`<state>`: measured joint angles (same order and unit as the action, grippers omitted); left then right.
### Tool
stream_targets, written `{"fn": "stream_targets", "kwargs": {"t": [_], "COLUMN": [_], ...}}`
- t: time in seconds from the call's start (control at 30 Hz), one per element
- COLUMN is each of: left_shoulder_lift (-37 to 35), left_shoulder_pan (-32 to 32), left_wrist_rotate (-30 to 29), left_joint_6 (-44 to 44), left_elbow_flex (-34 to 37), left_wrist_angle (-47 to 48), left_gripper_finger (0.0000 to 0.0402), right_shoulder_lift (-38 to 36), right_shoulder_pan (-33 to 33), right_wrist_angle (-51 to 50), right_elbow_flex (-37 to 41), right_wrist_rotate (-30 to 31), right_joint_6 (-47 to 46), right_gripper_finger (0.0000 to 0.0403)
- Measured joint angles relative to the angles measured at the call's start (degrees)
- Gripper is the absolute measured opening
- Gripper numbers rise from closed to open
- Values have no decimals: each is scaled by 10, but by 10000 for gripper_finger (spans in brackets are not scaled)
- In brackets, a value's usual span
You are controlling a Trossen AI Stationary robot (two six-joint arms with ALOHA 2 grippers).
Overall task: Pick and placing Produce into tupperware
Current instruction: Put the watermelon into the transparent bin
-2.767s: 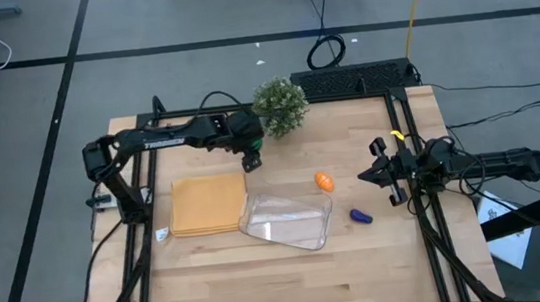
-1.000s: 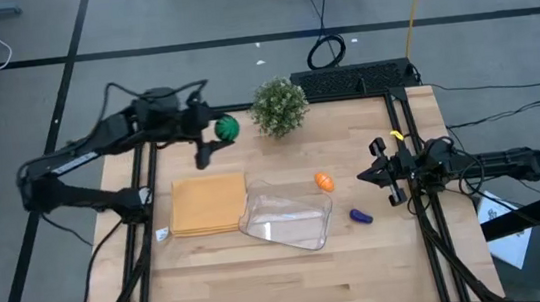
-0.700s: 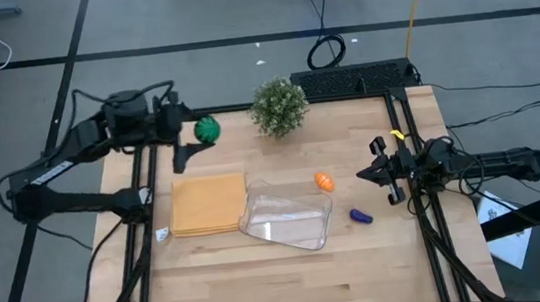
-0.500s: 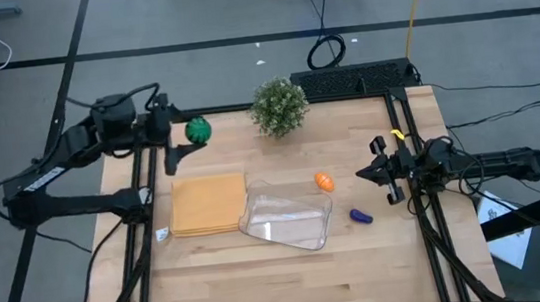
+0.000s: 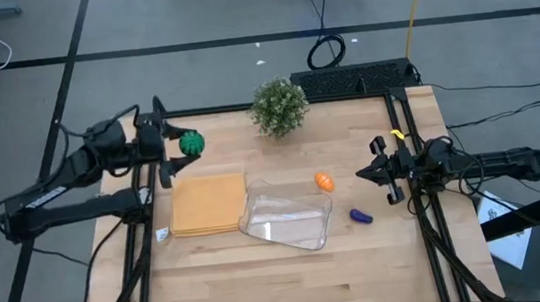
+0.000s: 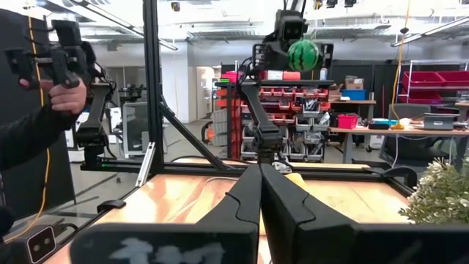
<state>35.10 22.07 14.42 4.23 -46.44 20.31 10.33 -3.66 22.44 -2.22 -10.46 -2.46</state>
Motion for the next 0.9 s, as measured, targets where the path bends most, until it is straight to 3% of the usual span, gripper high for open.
{"fn": "stream_targets", "kwargs": {"t": [0.13,0.3,0.53,0.9], "left_shoulder_lift": [-37,-80,-86,-98], "left_shoulder_pan": [-12,-31,-64,-117], "left_wrist_rotate": [6,8,17,2], "left_joint_6": [-6,-30,-51,-32], "left_elbow_flex": [40,104,177,221], "left_wrist_angle": [-14,-97,-187,-229], "left_gripper_finger": [296,296,296,296], "right_shoulder_lift": [0,0,0,0], "right_shoulder_pan": [0,0,0,0], "right_wrist_angle": [0,0,0,0], "right_elbow_flex": [0,0,0,0], "right_wrist_rotate": [0,0,1,2], "right_joint_6": [-5,-5,-4,-9], "right_gripper_finger": [0,0,0,0]}}
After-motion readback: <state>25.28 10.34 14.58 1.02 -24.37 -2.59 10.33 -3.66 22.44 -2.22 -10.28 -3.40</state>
